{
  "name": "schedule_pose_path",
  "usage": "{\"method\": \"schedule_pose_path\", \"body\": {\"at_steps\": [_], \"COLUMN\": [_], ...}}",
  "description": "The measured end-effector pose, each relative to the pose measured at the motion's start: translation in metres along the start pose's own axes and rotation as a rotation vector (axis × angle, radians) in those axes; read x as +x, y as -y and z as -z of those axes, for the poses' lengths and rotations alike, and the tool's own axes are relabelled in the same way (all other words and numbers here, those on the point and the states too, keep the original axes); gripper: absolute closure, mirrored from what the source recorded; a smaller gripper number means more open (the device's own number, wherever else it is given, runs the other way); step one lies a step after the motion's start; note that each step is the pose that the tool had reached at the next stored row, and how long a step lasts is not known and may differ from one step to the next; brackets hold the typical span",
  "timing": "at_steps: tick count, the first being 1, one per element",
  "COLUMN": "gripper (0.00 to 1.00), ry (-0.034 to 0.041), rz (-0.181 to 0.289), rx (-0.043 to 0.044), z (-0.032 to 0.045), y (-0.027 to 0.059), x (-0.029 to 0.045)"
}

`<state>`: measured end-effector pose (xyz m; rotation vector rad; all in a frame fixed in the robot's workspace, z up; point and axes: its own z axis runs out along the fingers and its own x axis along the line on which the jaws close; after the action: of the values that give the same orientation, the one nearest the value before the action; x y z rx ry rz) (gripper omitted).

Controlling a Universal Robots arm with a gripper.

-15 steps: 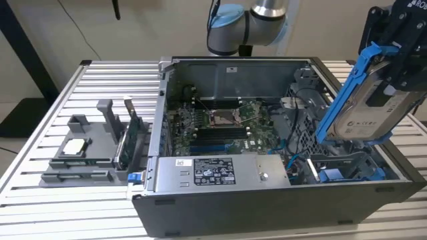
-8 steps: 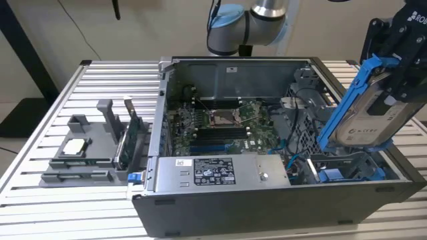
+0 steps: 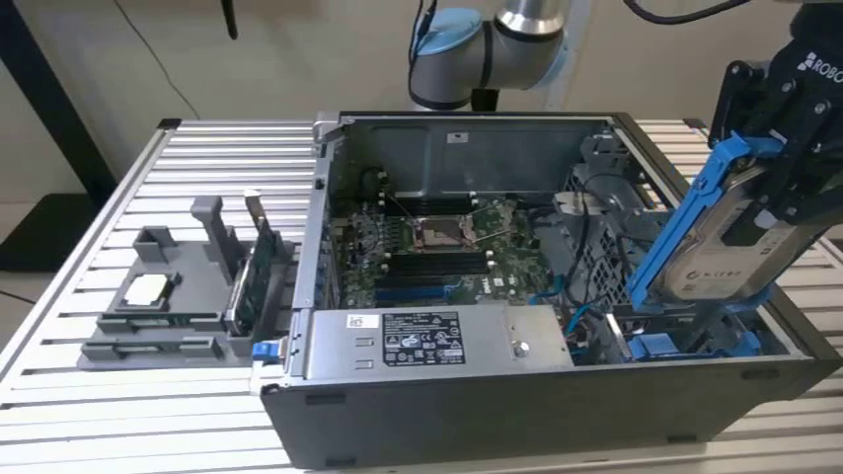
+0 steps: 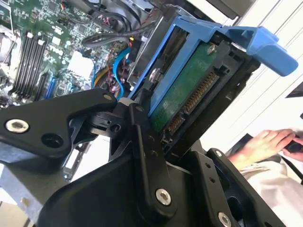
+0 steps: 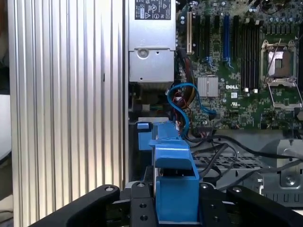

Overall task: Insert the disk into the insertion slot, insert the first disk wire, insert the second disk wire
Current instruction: 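Insert the disk into the insertion slot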

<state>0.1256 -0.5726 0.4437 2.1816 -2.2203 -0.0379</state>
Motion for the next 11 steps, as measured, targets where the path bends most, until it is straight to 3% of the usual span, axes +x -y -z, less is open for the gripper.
{"method": "schedule_pose_path", "body": {"at_steps": [11], "gripper": [0.68], "ry": [0.0002], "rz": [0.0], "rx": [-0.0002], "z": [-0.0197], "y": [0.0019], "x": [0.001]}}
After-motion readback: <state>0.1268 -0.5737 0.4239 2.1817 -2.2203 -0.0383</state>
